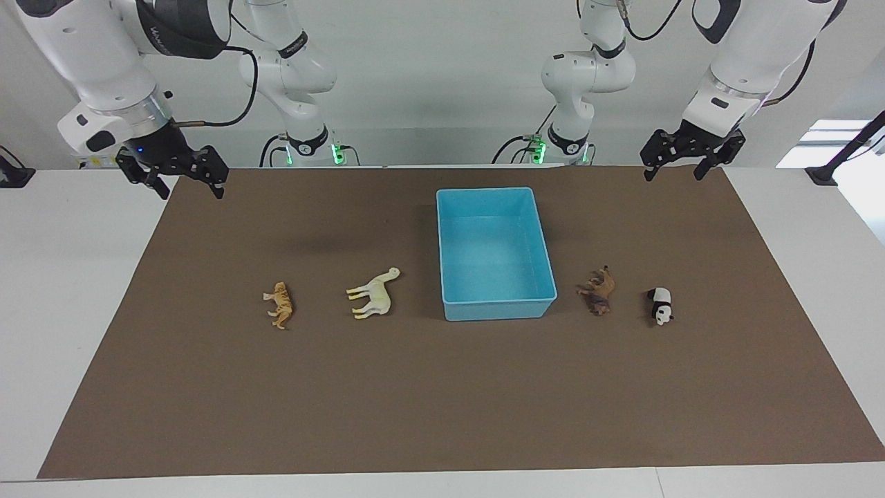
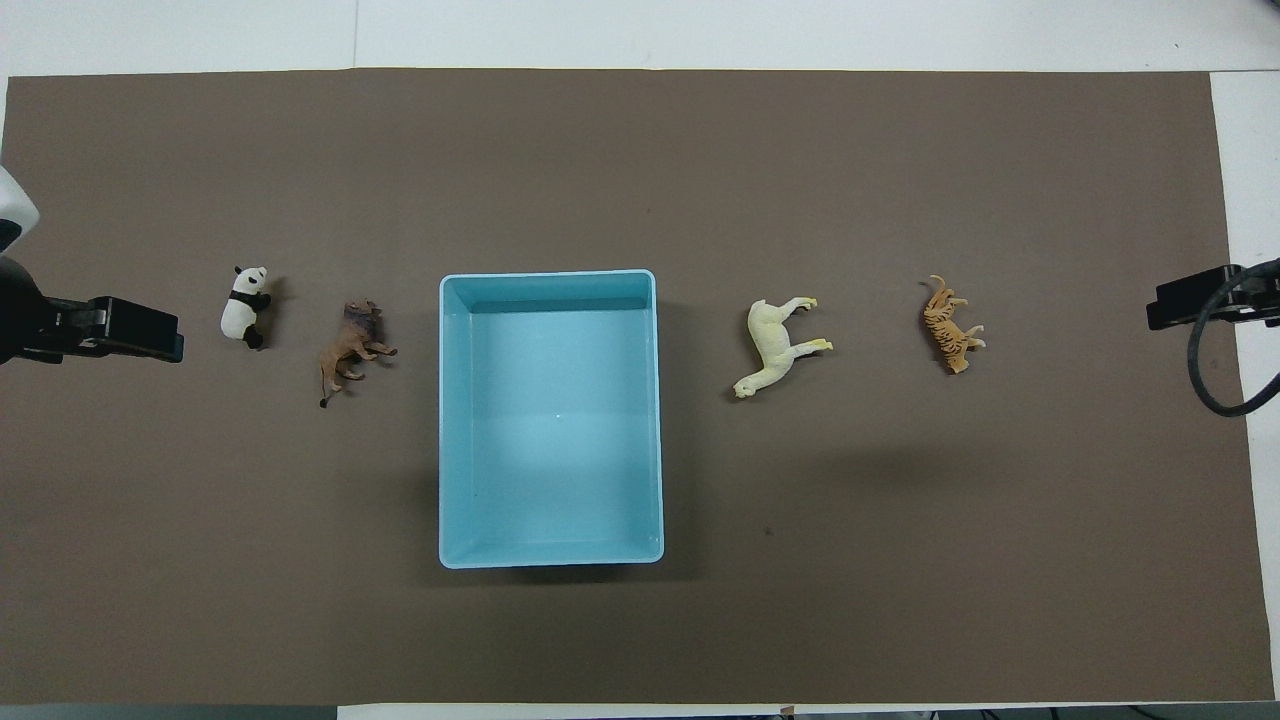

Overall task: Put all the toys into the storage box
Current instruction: 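Reach the left gripper toward the panda while the right gripper reaches the tan animal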

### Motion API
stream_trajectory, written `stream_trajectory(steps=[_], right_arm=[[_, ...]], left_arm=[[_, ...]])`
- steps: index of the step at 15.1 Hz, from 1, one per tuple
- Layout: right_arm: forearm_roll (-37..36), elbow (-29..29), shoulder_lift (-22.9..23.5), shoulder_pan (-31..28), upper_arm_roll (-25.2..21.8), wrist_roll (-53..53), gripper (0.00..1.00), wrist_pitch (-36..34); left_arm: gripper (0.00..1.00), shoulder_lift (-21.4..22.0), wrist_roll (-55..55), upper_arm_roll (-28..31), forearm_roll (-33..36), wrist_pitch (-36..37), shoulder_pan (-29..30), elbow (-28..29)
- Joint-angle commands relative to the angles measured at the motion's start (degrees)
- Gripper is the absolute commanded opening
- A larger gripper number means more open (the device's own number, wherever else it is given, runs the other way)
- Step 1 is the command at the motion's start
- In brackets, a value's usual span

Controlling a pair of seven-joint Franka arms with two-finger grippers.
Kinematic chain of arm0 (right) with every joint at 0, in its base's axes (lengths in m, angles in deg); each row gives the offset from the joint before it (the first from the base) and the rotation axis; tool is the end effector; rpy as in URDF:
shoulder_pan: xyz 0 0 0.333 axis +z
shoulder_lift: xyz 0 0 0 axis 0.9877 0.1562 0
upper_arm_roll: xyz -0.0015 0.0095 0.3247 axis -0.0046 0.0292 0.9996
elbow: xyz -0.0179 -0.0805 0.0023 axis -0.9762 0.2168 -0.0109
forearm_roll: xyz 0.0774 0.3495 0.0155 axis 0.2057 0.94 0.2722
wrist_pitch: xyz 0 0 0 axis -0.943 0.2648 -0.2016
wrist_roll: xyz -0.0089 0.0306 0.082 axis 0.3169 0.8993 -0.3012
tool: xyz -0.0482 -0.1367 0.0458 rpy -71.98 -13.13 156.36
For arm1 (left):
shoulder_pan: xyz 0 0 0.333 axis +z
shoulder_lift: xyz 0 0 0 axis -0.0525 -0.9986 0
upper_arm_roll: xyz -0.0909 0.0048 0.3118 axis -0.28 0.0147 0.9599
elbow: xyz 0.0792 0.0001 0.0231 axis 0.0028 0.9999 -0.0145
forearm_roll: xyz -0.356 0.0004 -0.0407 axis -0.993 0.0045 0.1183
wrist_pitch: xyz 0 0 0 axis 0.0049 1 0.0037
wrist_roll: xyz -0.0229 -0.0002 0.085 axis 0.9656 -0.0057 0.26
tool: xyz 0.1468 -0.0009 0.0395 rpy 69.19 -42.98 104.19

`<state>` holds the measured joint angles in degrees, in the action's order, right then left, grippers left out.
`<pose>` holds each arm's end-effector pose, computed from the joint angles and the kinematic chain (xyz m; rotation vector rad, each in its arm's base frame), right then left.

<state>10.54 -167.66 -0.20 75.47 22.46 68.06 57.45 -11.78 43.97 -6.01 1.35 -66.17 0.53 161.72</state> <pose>0.5062 -0.0430 0.5693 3.1272 -0.0140 -0.0466 0.4856 -0.0471 0.5888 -3.1271 0.1138 0.0604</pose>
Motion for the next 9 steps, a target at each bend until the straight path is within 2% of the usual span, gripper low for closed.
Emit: stream_trajectory(steps=[1, 9], right_arm=[[0.55, 0.30, -0.13, -0.25, 0.29, -0.80, 1.00, -0.45], [0.20, 0.03, -1.18, -1.92, 0.20, -0.45, 1.00, 0.52]], left_arm=[[1.00, 1.39, 0.37, -0.04, -0.13, -0.48, 0.54, 1.47], [1.00, 1.48, -0.07, 0.05, -0.13, -0.84, 1.24, 1.90]])
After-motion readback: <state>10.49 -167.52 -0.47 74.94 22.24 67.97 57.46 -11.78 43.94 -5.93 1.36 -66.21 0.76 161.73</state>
